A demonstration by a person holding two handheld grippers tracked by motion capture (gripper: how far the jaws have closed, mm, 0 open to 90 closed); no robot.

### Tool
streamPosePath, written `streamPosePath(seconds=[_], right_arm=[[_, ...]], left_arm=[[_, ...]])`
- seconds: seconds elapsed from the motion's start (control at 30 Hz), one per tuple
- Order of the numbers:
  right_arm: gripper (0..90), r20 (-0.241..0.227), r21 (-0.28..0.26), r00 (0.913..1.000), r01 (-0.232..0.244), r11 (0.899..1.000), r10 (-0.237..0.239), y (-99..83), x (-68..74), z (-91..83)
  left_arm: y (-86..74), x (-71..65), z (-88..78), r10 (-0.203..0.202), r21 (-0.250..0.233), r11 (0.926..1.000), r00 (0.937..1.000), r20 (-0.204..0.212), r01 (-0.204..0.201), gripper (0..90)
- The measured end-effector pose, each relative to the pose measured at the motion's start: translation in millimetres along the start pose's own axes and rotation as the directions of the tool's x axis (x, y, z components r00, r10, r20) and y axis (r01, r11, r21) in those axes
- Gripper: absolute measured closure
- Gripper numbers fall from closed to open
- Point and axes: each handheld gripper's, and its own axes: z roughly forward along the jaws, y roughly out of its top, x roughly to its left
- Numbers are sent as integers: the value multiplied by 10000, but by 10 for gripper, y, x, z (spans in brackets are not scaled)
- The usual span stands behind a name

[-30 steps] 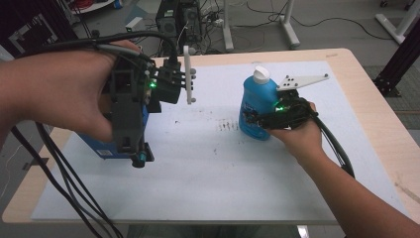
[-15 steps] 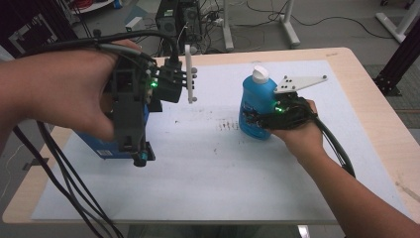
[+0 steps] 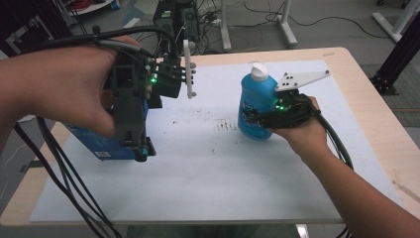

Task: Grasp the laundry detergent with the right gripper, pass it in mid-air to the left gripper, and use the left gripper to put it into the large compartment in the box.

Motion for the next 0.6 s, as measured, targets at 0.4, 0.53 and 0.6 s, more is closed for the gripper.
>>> streamPosePath(seconds=[0.4, 0.53, 0.6], right_arm=[[461, -1516, -31, 9848, 855, 9963, -849, 326, 272, -162], [461, -2190, 13, 9687, 1197, 9928, -1165, 393, 373, -159], [461, -2451, 17, 9609, 1333, 9911, -1289, 414, 425, -149]], left_arm=[[127, 81, -23, 89, -55, 9999, 9998, -197, -91, 17], [160, 124, -32, 60, -89, 9999, 9997, -243, -62, 17], [177, 141, -41, 10, -145, 9999, 9996, -280, -14, 17]])
